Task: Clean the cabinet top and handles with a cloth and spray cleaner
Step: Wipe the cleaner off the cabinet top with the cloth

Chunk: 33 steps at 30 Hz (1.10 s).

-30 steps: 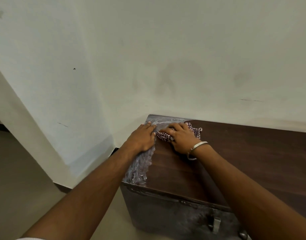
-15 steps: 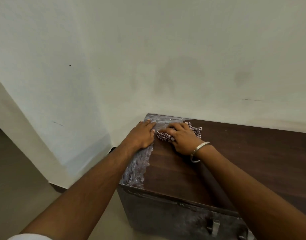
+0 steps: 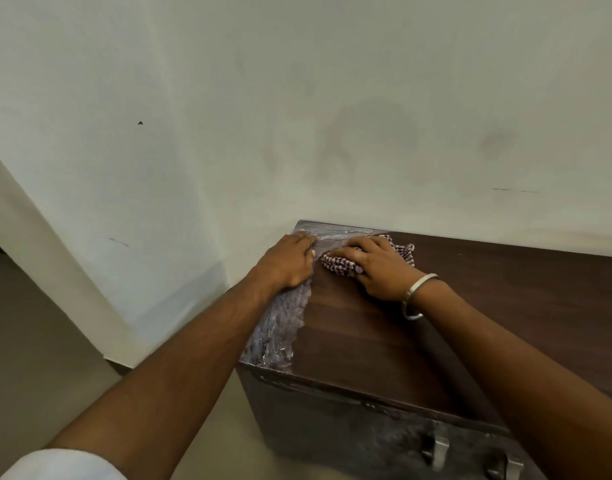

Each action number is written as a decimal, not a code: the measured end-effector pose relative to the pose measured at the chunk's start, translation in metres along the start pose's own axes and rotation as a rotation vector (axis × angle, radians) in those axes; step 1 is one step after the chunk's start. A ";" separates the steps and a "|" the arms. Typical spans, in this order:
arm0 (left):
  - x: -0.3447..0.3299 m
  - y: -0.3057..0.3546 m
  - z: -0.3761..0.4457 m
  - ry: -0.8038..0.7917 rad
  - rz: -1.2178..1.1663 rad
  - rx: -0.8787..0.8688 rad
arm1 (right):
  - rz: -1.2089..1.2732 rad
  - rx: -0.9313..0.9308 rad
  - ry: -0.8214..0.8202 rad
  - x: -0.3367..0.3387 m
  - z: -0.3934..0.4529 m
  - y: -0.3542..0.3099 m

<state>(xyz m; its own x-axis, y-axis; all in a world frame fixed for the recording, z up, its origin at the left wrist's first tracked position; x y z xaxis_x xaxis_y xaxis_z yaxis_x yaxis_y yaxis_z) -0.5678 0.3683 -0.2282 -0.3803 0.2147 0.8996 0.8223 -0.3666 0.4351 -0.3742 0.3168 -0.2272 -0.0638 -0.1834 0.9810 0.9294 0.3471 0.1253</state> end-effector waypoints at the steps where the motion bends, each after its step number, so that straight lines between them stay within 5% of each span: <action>1: 0.001 0.000 0.000 -0.002 -0.003 0.001 | 0.002 0.001 -0.013 -0.001 0.000 0.005; 7: 0.002 0.000 0.002 -0.007 -0.008 0.004 | 0.002 -0.115 -0.058 -0.004 0.023 0.008; 14: 0.008 0.002 0.004 -0.024 -0.009 0.008 | -0.009 -0.001 -0.011 -0.007 0.014 0.013; 19: 0.006 -0.002 0.005 0.007 0.011 -0.019 | 0.011 -0.157 -0.060 0.000 0.023 0.011; 26: 0.003 -0.003 0.010 0.012 0.014 -0.019 | 0.027 -0.035 -0.034 -0.005 0.016 0.020; 33: 0.002 -0.002 0.017 0.005 0.004 -0.021 | 0.016 -0.168 -0.070 -0.001 0.033 0.018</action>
<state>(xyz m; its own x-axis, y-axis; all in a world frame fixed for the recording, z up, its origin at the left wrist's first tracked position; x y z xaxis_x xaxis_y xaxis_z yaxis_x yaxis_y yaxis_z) -0.5631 0.3844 -0.2282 -0.3792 0.2085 0.9015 0.8149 -0.3863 0.4321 -0.3690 0.3540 -0.2209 -0.0682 -0.1127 0.9913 0.9778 0.1897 0.0888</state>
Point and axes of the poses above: each hand's wrist, its own z-axis towards the middle knuckle, its own x-axis out of the back of the hand, y = z × x, the point moved 1 cm from there along z, towards the middle knuckle, and after that the axes turned 11 degrees about -z, right-handed, at the moved point
